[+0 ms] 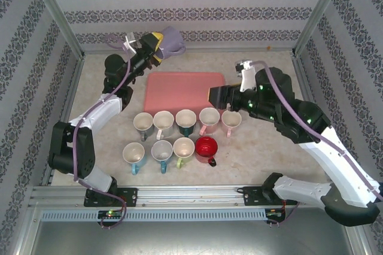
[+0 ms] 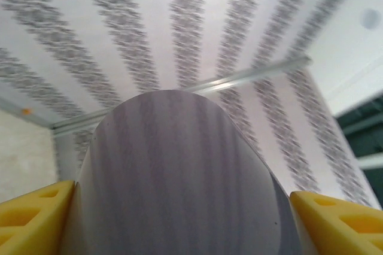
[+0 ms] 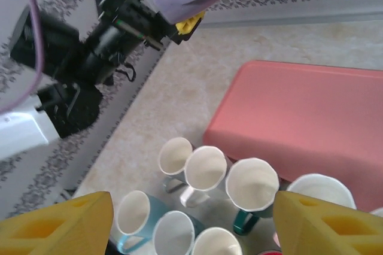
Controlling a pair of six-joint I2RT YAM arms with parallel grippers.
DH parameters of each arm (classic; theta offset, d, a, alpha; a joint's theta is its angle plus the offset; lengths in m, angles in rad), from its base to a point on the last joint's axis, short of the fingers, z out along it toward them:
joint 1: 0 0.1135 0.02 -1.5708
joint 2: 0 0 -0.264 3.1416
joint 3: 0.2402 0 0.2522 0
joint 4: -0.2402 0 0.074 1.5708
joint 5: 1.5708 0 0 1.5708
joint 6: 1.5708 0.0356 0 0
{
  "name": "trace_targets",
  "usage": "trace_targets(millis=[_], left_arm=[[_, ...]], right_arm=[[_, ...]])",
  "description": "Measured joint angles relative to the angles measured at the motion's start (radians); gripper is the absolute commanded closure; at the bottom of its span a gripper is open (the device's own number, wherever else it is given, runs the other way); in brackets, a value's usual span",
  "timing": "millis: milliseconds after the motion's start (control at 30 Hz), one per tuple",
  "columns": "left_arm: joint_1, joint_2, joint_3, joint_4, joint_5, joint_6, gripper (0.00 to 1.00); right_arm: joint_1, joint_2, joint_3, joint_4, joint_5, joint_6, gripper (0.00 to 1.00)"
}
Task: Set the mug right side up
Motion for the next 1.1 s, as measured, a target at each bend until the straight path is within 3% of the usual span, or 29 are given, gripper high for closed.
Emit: trace_targets(millis=[233, 500, 867, 1100], left_arm=[[-0.072, -0.087, -0.083, 0.188, 0.089, -0.001, 0.53], [-0.138, -0.106, -0.118, 0.237, 0.179, 0.002, 0.55], [-0.159, -0.106, -0.118, 0.238, 0.219, 0.008, 0.58], [-0.161, -0.105, -0.109, 0.24, 0.207, 0.014, 0.55]], right_arm=[[-0.185, 0.035, -0.015, 0.173, -0.304, 0.16, 0.22], [-0.209, 0.185, -0.003, 0.283, -0.567, 0.264, 0.23], [-0.206, 0.235, -0.003, 0.353, -0.681, 0.356, 0.49], [-0.206, 0.254, -0.021, 0.389, -0.706, 0.417, 0.79]])
